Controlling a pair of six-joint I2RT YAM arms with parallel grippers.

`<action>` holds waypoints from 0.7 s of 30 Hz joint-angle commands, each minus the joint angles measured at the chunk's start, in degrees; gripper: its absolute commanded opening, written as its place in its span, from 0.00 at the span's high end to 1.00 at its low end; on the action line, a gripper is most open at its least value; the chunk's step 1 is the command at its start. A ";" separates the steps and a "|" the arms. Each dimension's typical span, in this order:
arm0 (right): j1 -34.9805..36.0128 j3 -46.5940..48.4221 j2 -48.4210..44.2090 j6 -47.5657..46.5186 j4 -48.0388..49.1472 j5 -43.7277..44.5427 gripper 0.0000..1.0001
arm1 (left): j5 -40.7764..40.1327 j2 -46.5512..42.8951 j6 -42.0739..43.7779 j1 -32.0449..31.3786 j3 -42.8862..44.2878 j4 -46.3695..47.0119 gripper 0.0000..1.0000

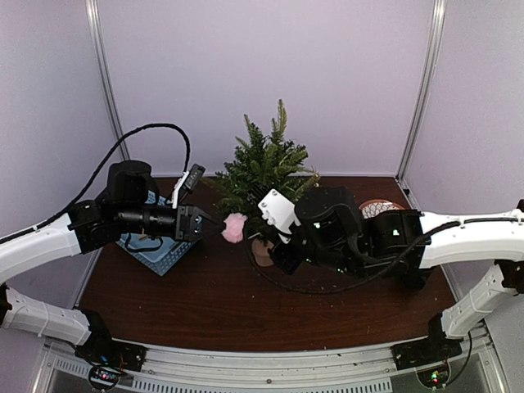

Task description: Decorate the small christmas tree

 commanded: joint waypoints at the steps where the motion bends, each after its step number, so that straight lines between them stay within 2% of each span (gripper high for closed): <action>1: -1.70 -0.20 -2.09 3.71 -0.38 0.75 1.00 | -0.26 0.01 1.05 -0.22 2.15 1.25 1.00; 21: -4.76 -5.27 -5.03 7.45 -0.34 -2.75 1.00 | -0.89 -0.34 1.36 -0.23 1.94 0.15 1.00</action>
